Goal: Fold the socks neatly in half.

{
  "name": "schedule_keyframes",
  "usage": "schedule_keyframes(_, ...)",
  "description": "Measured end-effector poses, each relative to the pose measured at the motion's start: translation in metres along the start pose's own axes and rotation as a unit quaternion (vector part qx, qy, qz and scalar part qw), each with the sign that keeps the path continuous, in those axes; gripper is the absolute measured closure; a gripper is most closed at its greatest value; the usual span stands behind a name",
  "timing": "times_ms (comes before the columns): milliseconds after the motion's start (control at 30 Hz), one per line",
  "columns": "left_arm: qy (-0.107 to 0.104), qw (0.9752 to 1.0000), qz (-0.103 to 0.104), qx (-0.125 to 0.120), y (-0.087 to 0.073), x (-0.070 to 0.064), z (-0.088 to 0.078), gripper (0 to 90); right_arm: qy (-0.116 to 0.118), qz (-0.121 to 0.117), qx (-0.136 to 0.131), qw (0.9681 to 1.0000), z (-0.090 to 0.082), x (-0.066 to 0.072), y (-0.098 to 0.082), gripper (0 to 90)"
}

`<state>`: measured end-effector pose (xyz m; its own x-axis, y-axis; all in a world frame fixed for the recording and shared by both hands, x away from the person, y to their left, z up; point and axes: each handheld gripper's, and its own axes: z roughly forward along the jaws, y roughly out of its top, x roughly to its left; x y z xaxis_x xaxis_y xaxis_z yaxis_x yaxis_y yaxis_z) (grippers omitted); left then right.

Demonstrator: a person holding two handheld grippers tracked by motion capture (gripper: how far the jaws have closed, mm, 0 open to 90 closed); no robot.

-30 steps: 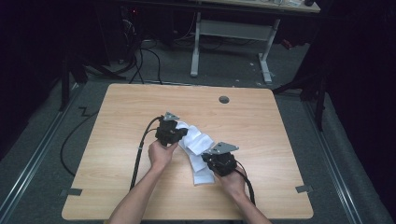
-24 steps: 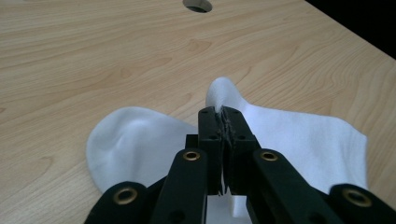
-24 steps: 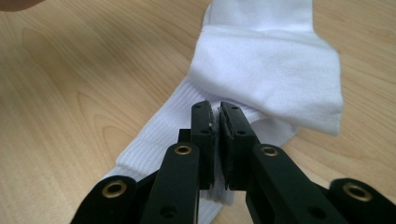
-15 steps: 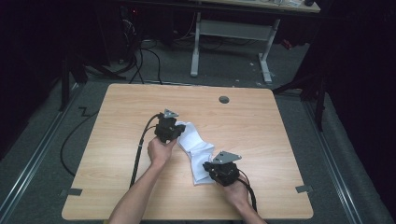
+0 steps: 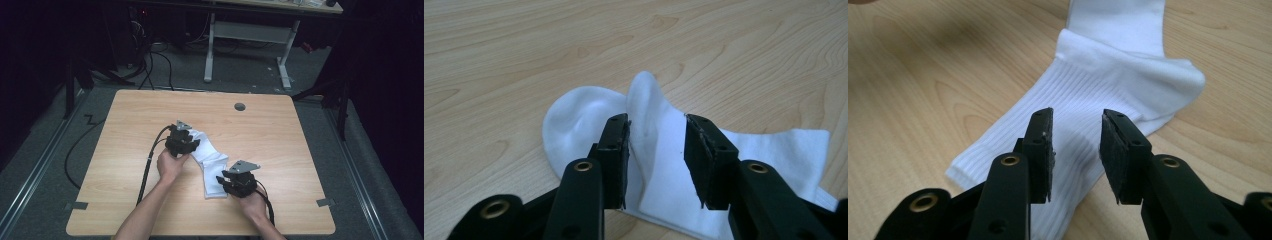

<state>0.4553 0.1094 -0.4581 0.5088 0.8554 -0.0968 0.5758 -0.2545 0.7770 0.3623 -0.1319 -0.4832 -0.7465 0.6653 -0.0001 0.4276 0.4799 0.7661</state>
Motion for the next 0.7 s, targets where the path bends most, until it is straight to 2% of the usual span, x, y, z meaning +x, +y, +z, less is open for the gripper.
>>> schedule_keyframes(100, 0.000, 1.0000, 0.002, 0.001, -0.002, 0.001, -0.003, 60.8, -0.002, 0.002, 0.005, 1.0000, 0.005, -0.002, 0.001, 65.3)
schedule_keyframes(200, -0.004, 0.9999, 0.007, 0.008, -0.006, 0.000, -0.005, 59.2, -0.002, 0.011, 0.033, 0.9994, 0.019, -0.006, -0.001, 64.7)
schedule_keyframes(233, -0.008, 0.9998, 0.009, 0.013, -0.007, -0.001, -0.005, 59.2, -0.002, 0.011, 0.033, 0.9994, 0.019, -0.006, -0.001, 65.1)
schedule_keyframes(267, -0.011, 0.9995, 0.014, 0.025, -0.010, -0.003, -0.002, 57.2, 0.000, 0.010, 0.035, 0.9993, 0.022, -0.007, -0.002, 69.9)
schedule_keyframes(300, -0.011, 0.9995, 0.014, 0.025, -0.010, -0.003, -0.002, 56.5, 0.000, 0.010, 0.035, 0.9993, 0.022, -0.007, -0.002, 69.9)
schedule_keyframes(433, -0.018, 0.9986, 0.021, 0.046, -0.020, -0.008, 0.007, 54.7, 0.000, 0.000, 0.036, 0.9994, 0.023, -0.006, -0.002, 81.6)
schedule_keyframes(467, -0.020, 0.9977, 0.025, 0.060, -0.023, -0.012, 0.013, 53.7, 0.000, -0.002, 0.035, 0.9994, 0.023, -0.006, -0.001, 83.8)
schedule_keyframes(633, -0.014, 0.9964, 0.039, 0.074, -0.026, -0.018, 0.022, 54.3, -0.002, -0.008, 0.030, 0.9995, 0.020, -0.004, 0.000, 85.1)
schedule_keyframes(700, -0.011, 0.9968, 0.037, 0.071, -0.026, -0.019, 0.024, 55.2, 0.001, -0.008, 0.026, 0.9996, 0.015, -0.003, 0.001, 85.1)
